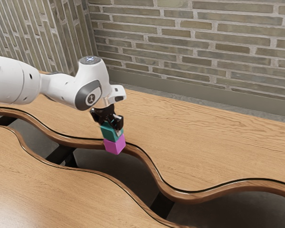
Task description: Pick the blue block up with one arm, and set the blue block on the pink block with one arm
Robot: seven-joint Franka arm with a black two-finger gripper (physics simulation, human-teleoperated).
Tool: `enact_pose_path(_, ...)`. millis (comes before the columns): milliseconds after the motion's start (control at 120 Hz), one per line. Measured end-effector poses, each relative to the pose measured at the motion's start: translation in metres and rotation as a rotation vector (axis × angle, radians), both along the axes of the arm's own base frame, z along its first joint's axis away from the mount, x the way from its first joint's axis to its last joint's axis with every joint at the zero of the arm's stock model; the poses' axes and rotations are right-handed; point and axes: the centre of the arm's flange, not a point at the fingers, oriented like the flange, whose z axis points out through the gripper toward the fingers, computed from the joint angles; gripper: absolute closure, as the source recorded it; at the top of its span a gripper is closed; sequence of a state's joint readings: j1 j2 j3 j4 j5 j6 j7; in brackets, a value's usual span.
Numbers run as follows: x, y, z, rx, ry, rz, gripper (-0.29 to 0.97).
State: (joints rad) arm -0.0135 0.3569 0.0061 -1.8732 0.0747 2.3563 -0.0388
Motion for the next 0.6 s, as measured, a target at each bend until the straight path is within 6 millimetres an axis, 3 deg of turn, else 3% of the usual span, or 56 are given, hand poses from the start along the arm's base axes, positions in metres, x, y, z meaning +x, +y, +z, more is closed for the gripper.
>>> enact_pose_path(200, -0.001, 0.003, 0.004, -0.037, -0.004, 0.036, 0.17)
enact_pose_path(275, -0.007, 0.002, 0.018, -0.043, -0.02, 0.039, 0.12)
enact_pose_path(342, -0.029, -0.006, 0.056, -0.049, -0.061, 0.031, 0.09)
enact_pose_path(458, -0.063, -0.009, 0.147, -0.051, -0.185, 0.022, 0.05)
enact_pose_path(600, -0.065, -0.001, 0.226, -0.059, -0.232, 0.021, 0.03)
